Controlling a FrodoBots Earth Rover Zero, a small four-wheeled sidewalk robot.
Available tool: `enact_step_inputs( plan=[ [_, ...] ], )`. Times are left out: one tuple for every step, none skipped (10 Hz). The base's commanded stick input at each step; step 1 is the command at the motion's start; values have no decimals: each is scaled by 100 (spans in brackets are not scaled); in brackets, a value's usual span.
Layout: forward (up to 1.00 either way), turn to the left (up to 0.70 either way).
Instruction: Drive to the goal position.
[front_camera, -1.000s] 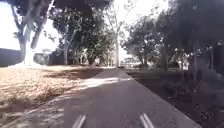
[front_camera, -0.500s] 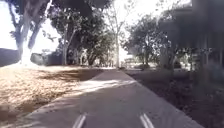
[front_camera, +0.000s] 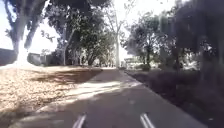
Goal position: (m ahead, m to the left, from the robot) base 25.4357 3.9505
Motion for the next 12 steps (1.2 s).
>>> enact_step_inputs(
  plan=[
    [100, 0],
    [100, 0],
    [100, 0],
    [100, 0],
    [100, 0],
    [100, 0],
    [100, 0],
    [100, 0],
    [100, 0],
    [100, 0],
    [100, 0],
    [100, 0]
  ],
)
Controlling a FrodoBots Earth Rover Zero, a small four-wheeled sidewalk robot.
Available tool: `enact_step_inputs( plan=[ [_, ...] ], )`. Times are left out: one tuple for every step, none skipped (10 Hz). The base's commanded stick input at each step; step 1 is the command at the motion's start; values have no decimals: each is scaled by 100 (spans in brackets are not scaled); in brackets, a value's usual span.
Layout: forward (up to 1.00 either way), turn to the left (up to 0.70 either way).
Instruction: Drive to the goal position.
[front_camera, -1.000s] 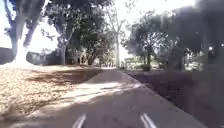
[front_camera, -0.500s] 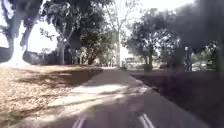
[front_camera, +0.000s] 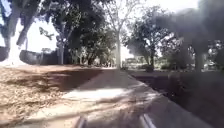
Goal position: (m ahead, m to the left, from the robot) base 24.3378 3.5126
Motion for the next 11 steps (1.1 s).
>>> enact_step_inputs(
  plan=[
    [100, 0],
    [100, 0],
    [100, 0],
    [100, 0],
    [100, 0],
    [100, 0],
    [100, 0],
    [100, 0],
    [100, 0],
    [100, 0],
    [100, 0]
  ],
)
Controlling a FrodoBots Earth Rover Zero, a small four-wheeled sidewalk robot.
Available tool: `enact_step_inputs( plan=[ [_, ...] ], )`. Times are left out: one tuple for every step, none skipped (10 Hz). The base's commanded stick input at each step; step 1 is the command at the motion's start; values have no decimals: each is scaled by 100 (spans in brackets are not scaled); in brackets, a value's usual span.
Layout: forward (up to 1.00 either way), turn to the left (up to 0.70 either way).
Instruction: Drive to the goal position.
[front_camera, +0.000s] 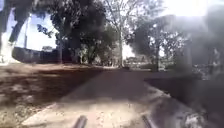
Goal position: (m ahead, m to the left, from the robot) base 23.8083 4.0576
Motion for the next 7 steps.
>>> enact_step_inputs(
  plan=[
    [100, 0],
    [100, 0],
    [100, 0],
    [100, 0],
    [100, 0],
    [100, 0],
    [100, 0]
  ],
)
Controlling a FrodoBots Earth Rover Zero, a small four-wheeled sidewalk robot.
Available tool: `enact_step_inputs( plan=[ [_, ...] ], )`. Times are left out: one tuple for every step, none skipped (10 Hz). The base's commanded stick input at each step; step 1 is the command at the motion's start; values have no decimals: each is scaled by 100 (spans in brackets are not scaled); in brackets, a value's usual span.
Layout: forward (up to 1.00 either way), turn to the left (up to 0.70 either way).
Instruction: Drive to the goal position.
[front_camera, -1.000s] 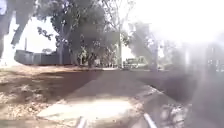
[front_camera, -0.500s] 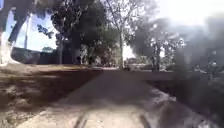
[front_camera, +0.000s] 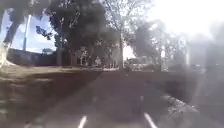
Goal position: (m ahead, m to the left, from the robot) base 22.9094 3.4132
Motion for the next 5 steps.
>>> enact_step_inputs(
  plan=[
    [100, 0],
    [100, 0],
    [100, 0],
    [100, 0],
    [100, 0]
  ],
)
